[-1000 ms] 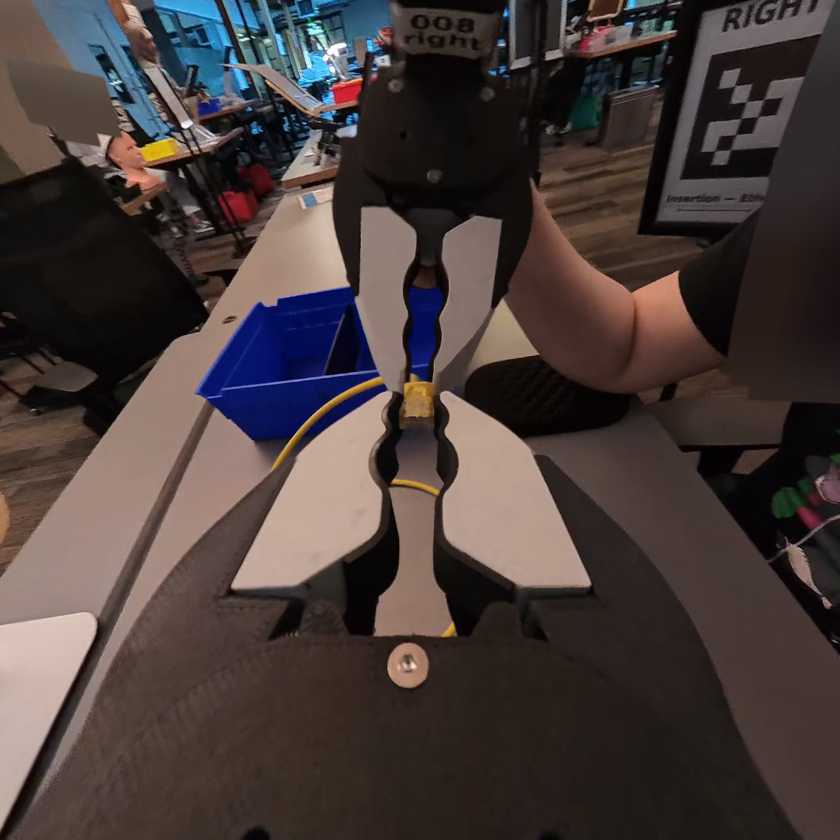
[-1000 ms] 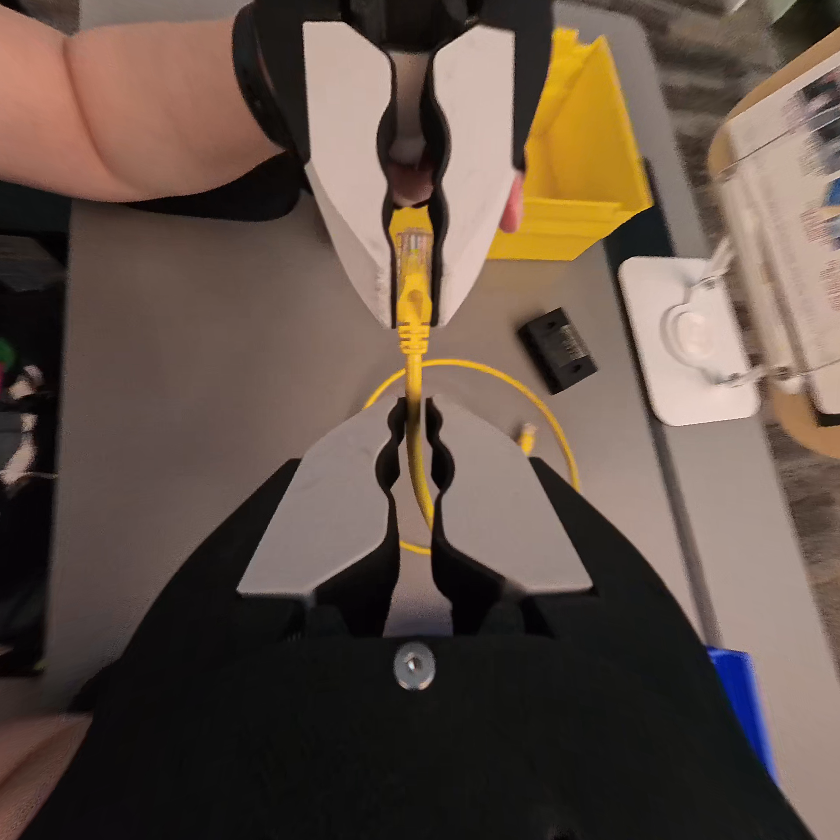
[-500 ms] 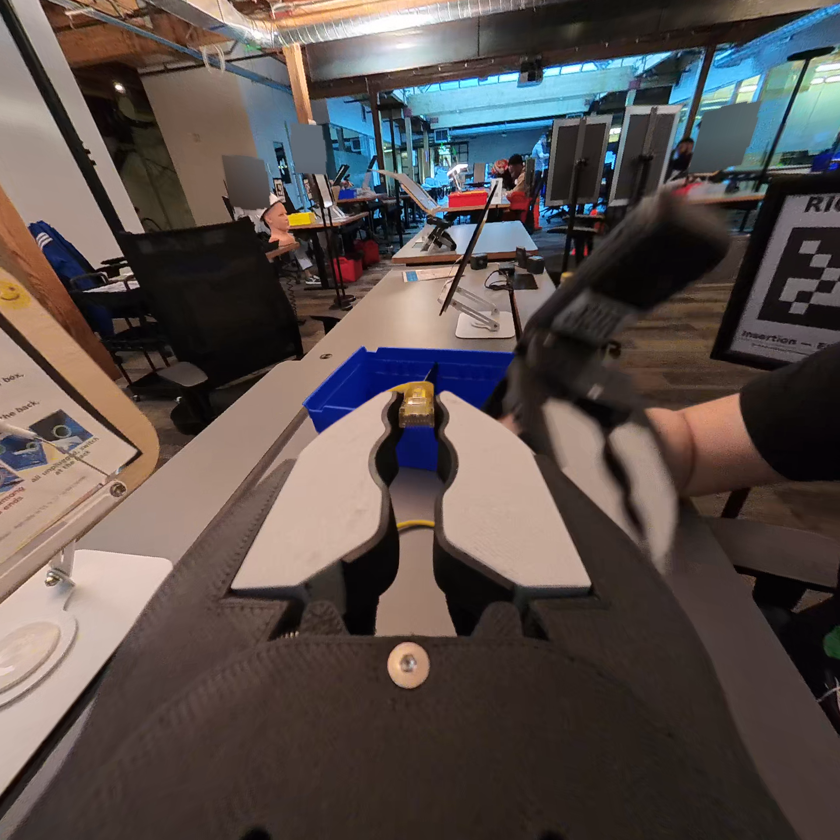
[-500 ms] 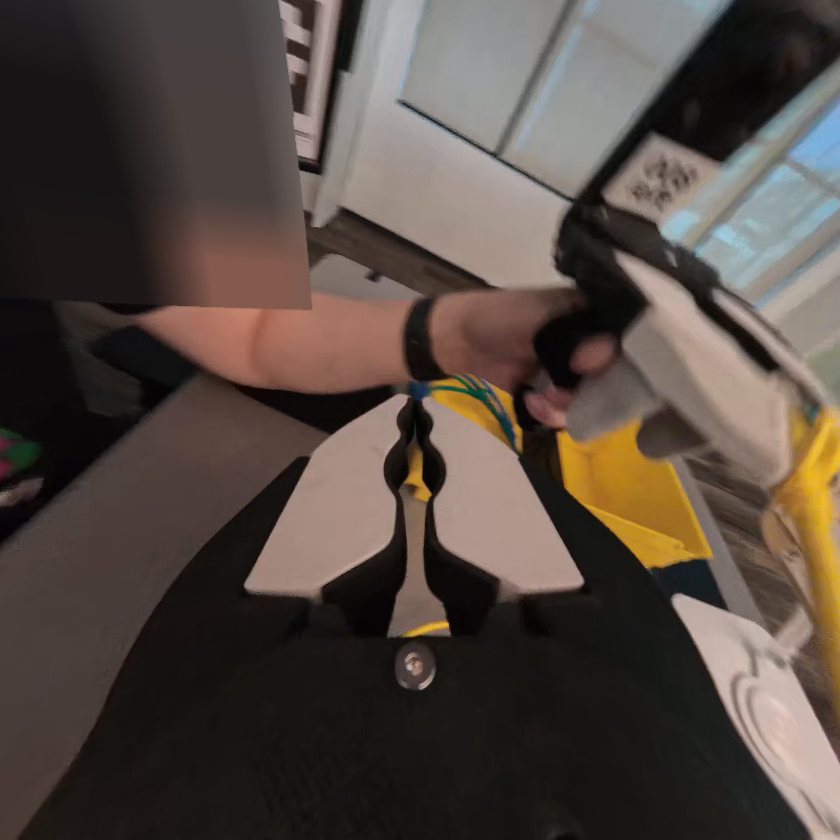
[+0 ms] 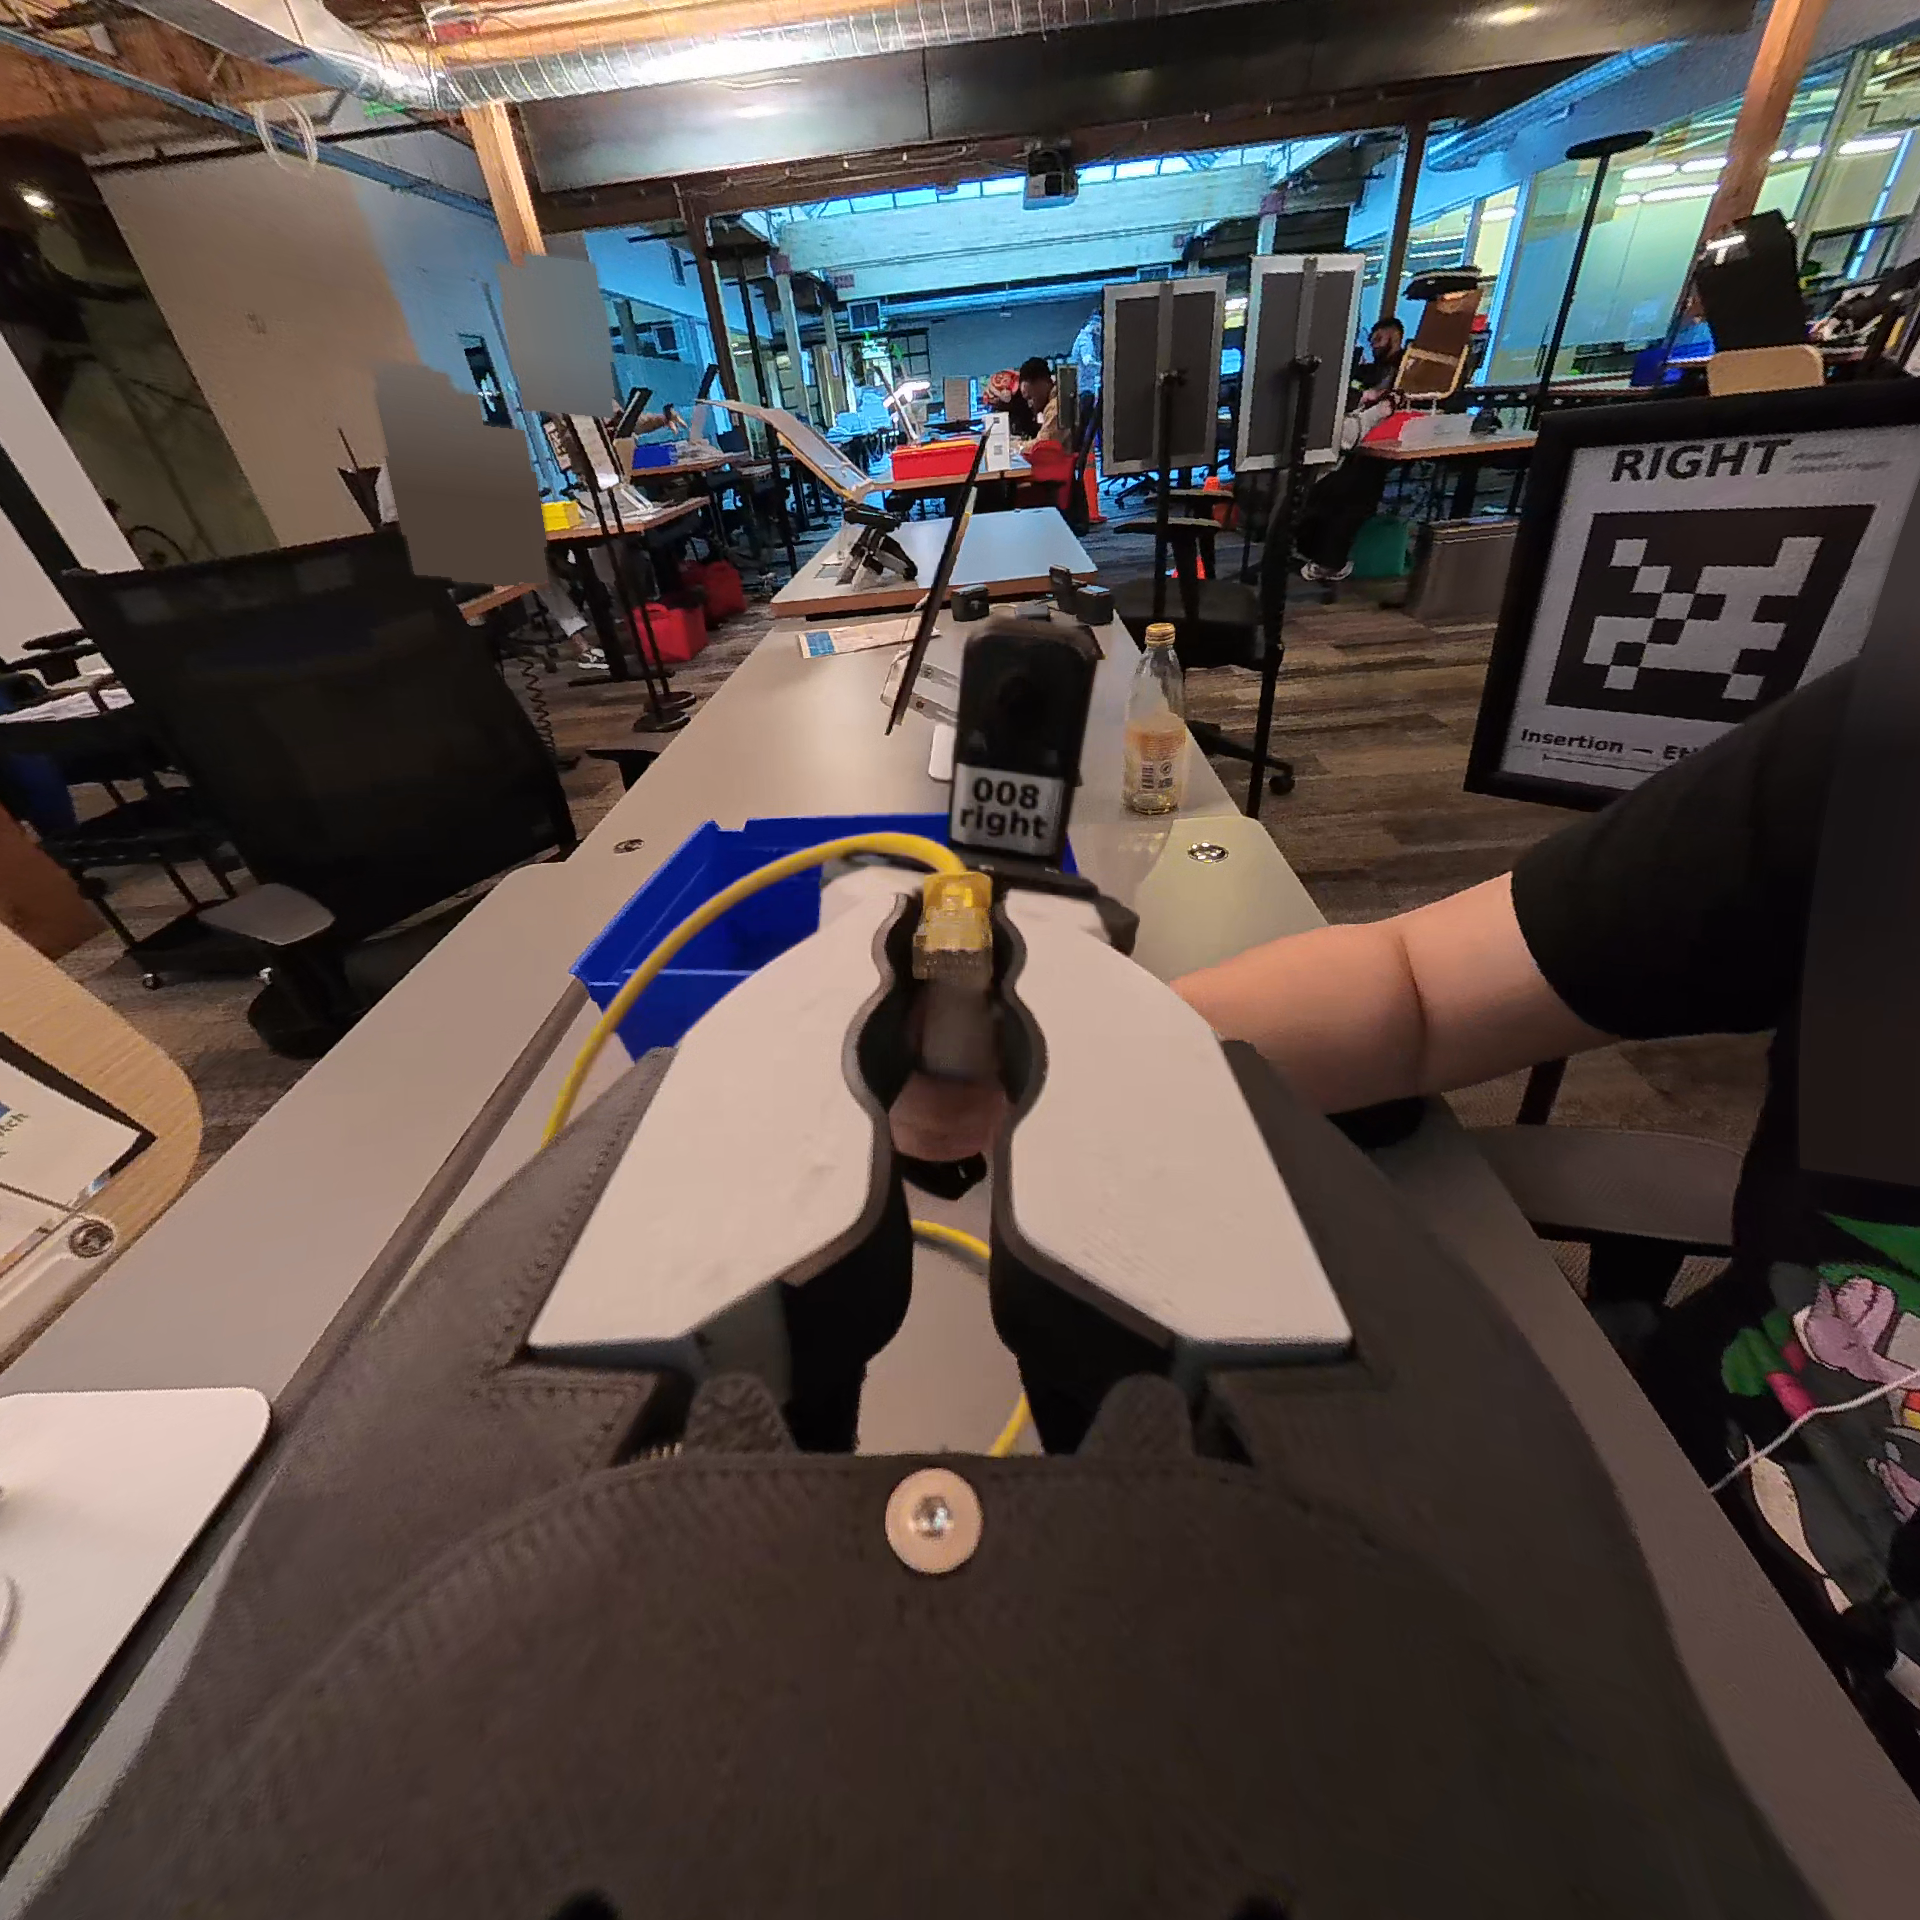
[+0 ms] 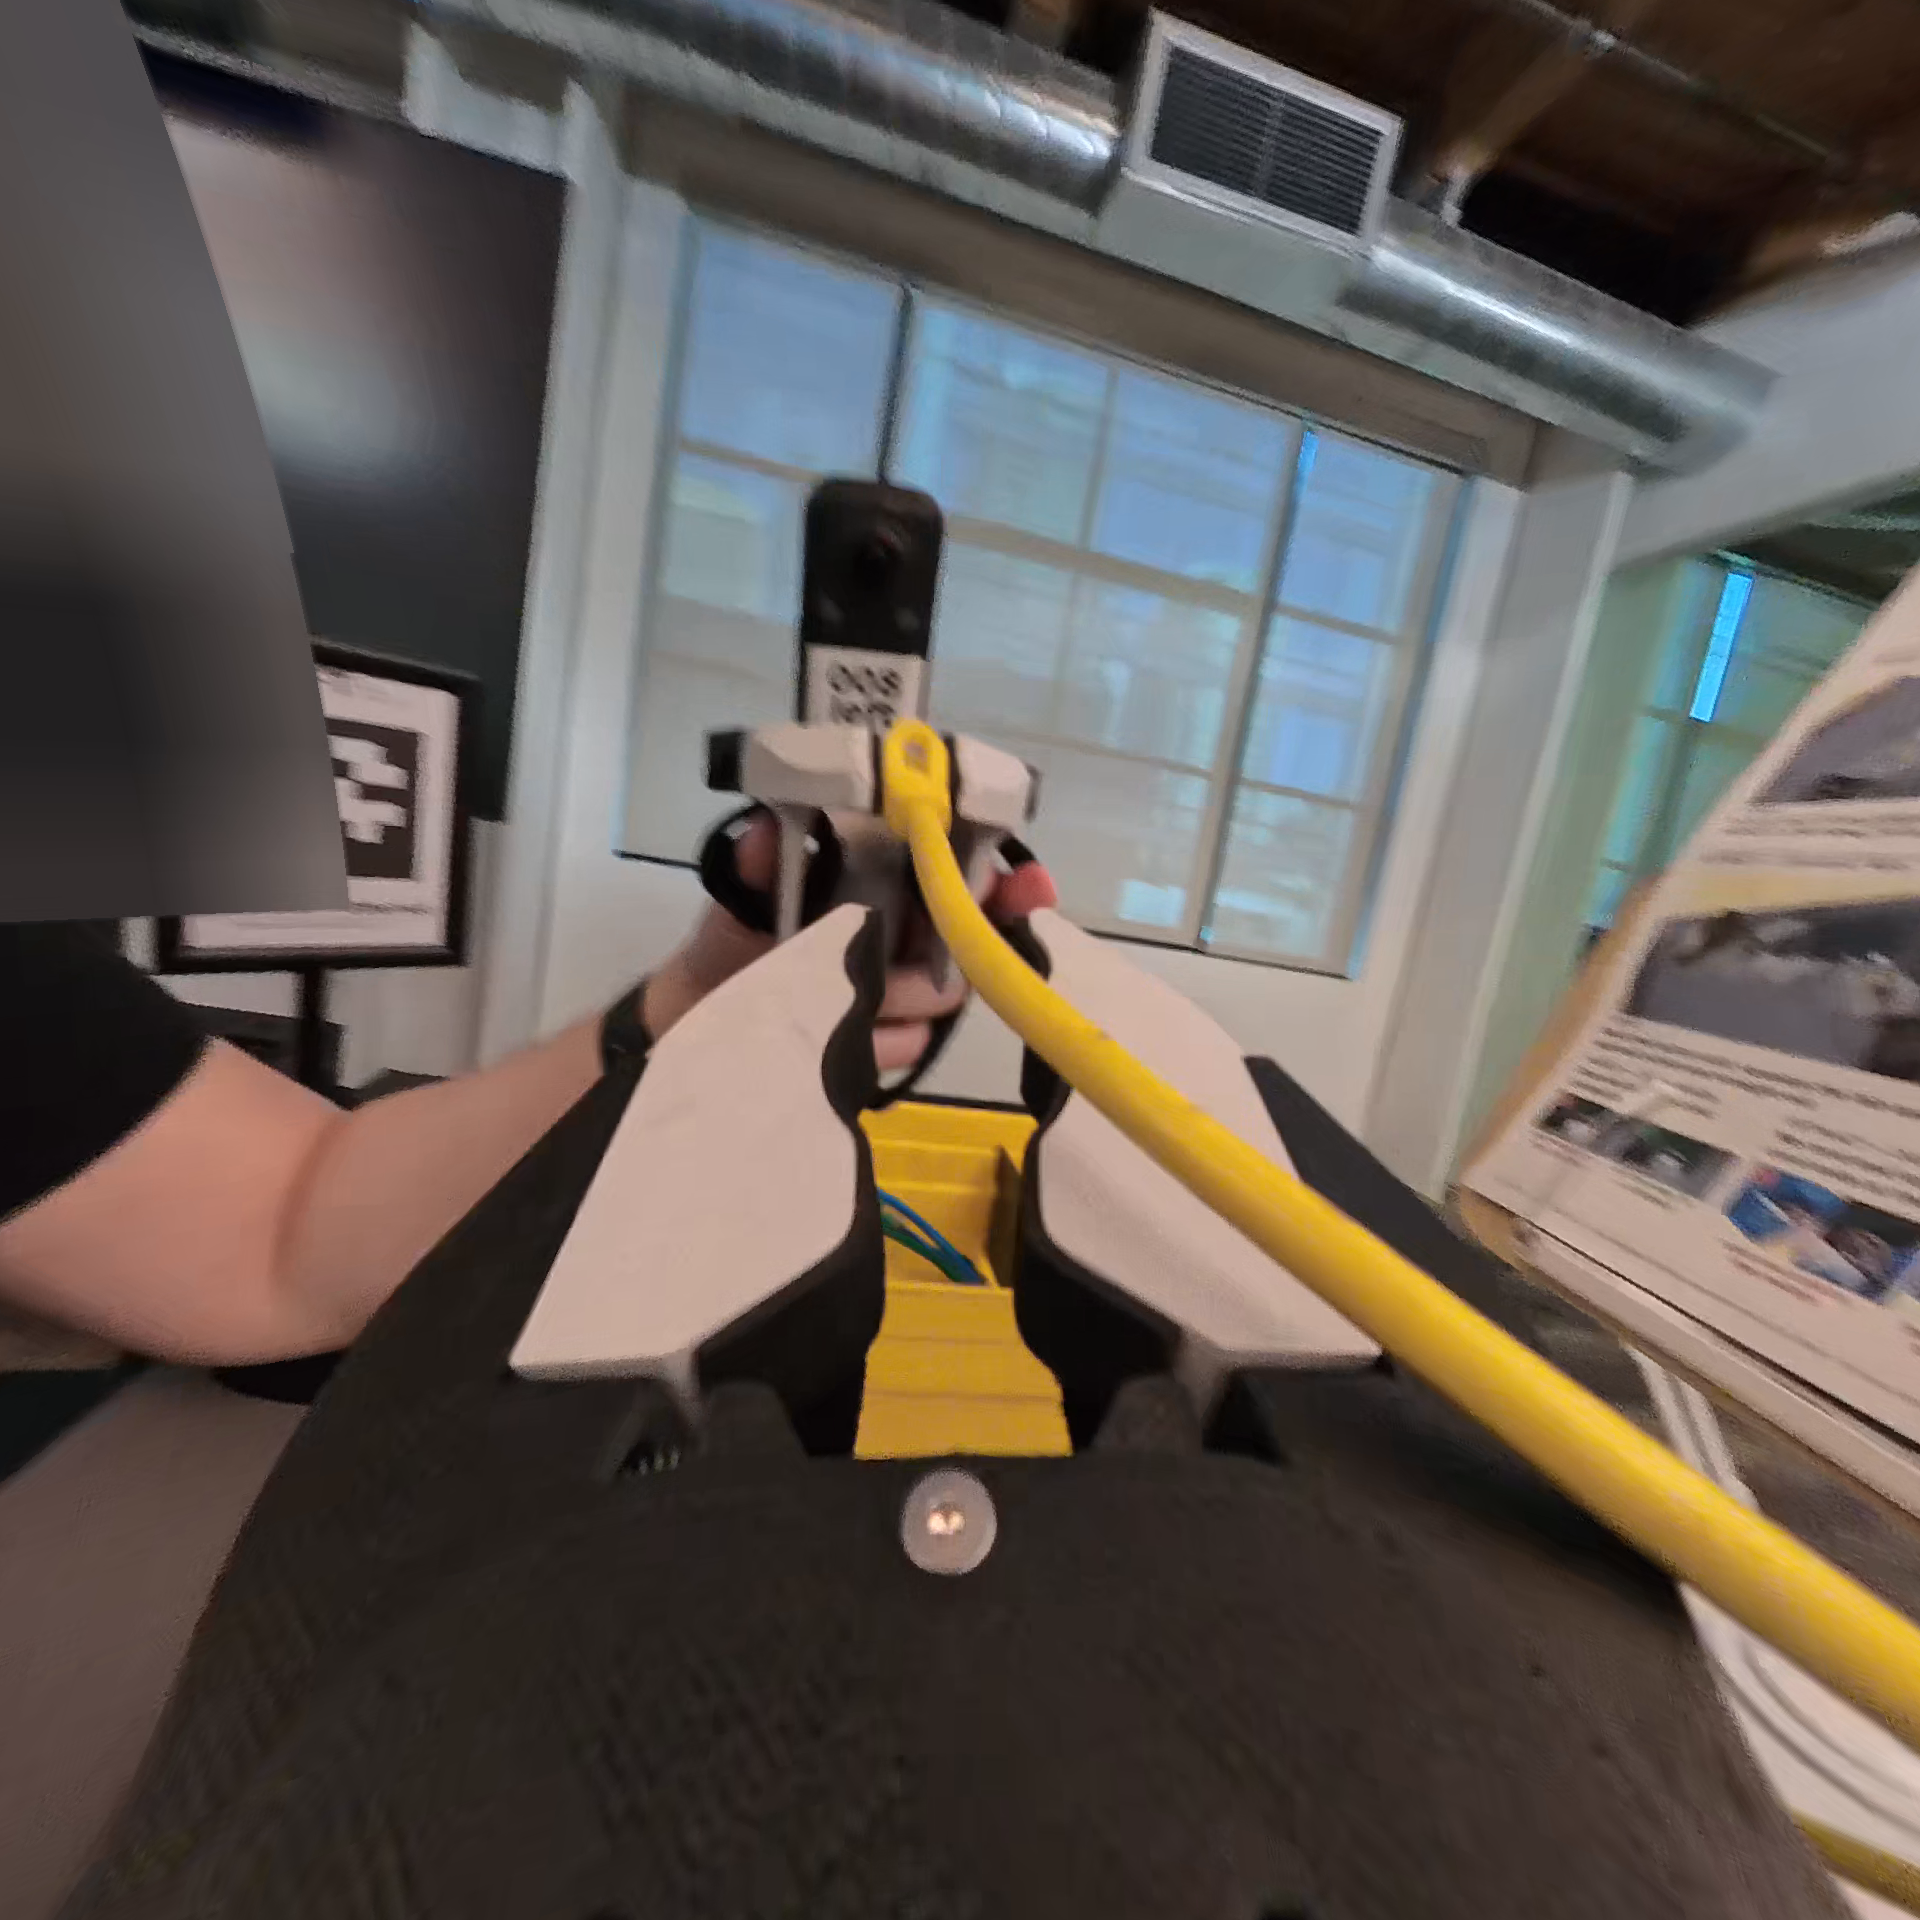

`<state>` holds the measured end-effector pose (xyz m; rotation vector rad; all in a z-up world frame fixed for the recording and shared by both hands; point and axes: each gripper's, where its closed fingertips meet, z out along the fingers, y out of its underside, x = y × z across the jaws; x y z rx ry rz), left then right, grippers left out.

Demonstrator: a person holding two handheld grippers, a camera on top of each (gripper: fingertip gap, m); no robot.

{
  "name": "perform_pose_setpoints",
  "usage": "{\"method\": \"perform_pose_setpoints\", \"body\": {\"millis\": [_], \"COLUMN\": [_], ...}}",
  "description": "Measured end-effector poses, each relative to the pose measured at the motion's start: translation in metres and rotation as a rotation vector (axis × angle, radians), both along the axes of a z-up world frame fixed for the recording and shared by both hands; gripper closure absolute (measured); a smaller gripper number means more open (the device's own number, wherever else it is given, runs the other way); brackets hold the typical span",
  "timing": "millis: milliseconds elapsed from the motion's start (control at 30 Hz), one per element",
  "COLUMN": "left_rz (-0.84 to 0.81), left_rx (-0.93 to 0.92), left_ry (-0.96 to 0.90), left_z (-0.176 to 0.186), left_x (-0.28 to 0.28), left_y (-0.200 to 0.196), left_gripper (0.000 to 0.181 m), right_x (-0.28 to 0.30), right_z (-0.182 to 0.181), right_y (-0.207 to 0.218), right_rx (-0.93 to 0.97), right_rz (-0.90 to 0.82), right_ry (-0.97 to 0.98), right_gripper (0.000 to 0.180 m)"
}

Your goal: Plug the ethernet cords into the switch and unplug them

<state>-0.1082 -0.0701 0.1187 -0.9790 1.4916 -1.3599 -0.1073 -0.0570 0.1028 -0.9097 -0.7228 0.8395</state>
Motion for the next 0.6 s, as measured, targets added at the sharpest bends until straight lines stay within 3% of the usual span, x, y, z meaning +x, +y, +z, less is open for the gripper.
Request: {"method": "perform_pose_setpoints", "body": {"millis": [100,300,600], "left_rz": [-0.024,-0.039,0.007], "left_rx": [-0.003,0.022,0.129], "left_ry": [0.008,0.036,0.079], "left_z": [-0.002,-0.008,-0.017], "left_x": [0.0,0.002,-0.001], "left_y": [-0.002,-0.006,-0.002], "left_gripper": [0.17,0.17,0.17], "right_x": [0.003,-0.004,-0.007], "right_z": [0.013,0.011,0.012], "right_y": [-0.012,-0.014,-0.011], "right_rx": [0.008,-0.005,-0.108], "right_rz": [0.081,0.063,0.112], "right_ry": [0.038,-0.075,-0.069], "right_gripper": [0.154,0.163,0.166]}}
